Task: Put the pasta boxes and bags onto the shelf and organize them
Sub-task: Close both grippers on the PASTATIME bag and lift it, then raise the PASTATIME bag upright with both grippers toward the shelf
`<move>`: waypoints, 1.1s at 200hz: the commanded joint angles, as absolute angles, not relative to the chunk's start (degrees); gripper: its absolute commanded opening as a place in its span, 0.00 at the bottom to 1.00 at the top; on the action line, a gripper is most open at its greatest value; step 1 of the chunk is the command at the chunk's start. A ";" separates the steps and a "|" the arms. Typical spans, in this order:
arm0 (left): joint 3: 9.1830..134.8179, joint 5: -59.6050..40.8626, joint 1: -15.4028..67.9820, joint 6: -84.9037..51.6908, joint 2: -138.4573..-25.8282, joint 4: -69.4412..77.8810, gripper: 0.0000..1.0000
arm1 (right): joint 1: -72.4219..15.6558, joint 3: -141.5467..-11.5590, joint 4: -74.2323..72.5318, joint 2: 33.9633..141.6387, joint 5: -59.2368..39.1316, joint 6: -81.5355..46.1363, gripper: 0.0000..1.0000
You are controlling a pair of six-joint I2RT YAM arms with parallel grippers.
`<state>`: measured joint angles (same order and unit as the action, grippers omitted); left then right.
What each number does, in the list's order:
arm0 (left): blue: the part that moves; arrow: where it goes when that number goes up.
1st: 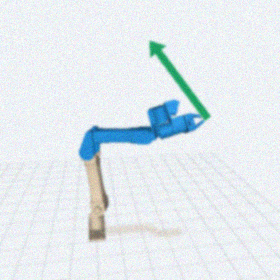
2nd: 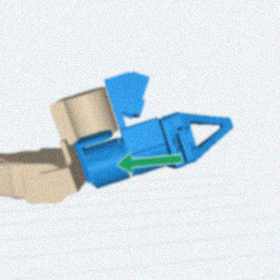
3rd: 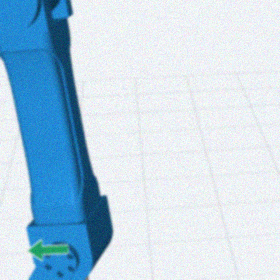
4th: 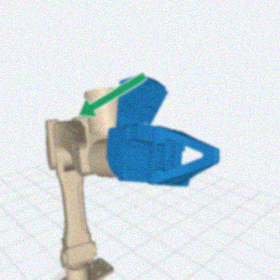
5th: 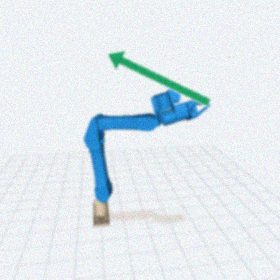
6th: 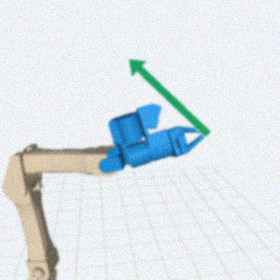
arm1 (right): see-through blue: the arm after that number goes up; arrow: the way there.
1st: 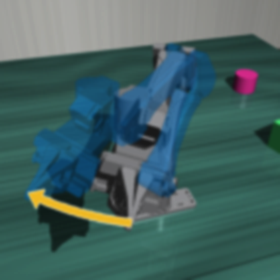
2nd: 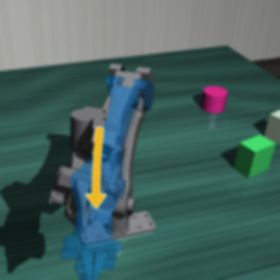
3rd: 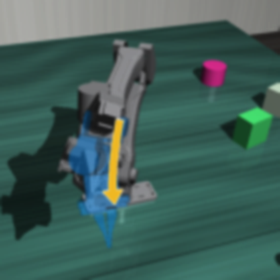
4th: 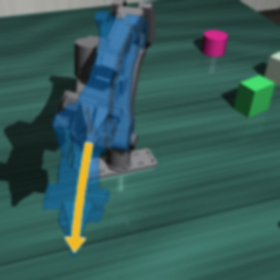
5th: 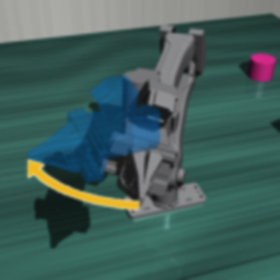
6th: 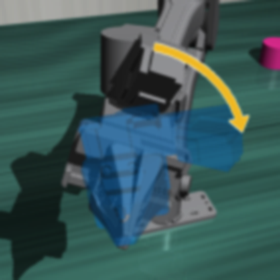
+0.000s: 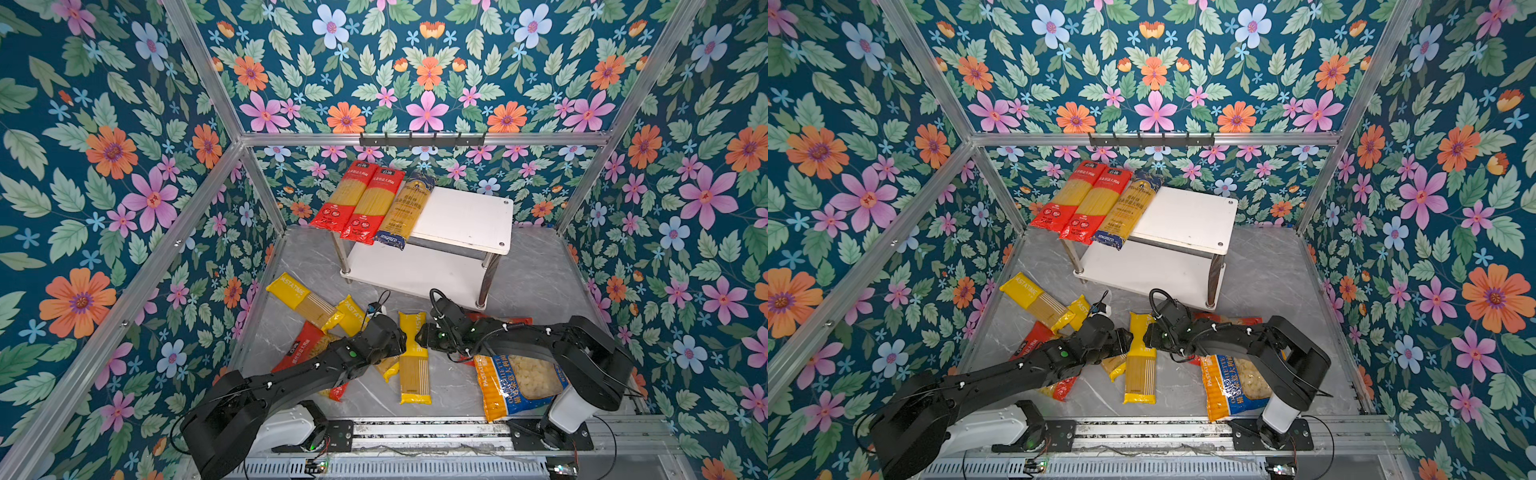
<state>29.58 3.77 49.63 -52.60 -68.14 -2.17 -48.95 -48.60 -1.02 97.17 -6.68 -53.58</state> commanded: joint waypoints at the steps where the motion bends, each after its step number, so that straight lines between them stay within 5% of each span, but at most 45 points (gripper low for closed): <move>1: 29.89 4.39 49.86 -52.44 -68.13 -0.79 0.59 | -48.95 -49.22 -3.39 99.07 -6.77 -52.22 0.55; 55: 29.69 4.39 49.59 -52.10 -65.45 -0.79 0.59 | -48.95 -43.30 -13.36 95.55 -7.43 -51.76 0.22; 130: 25.12 -3.74 45.43 -48.62 -54.09 10.14 0.67 | -49.30 -34.00 -20.92 74.21 -4.80 -44.07 0.01; 220: 23.63 -22.76 45.60 -48.03 -55.20 32.39 0.83 | -49.31 -36.43 -16.84 52.69 -5.87 -36.52 0.00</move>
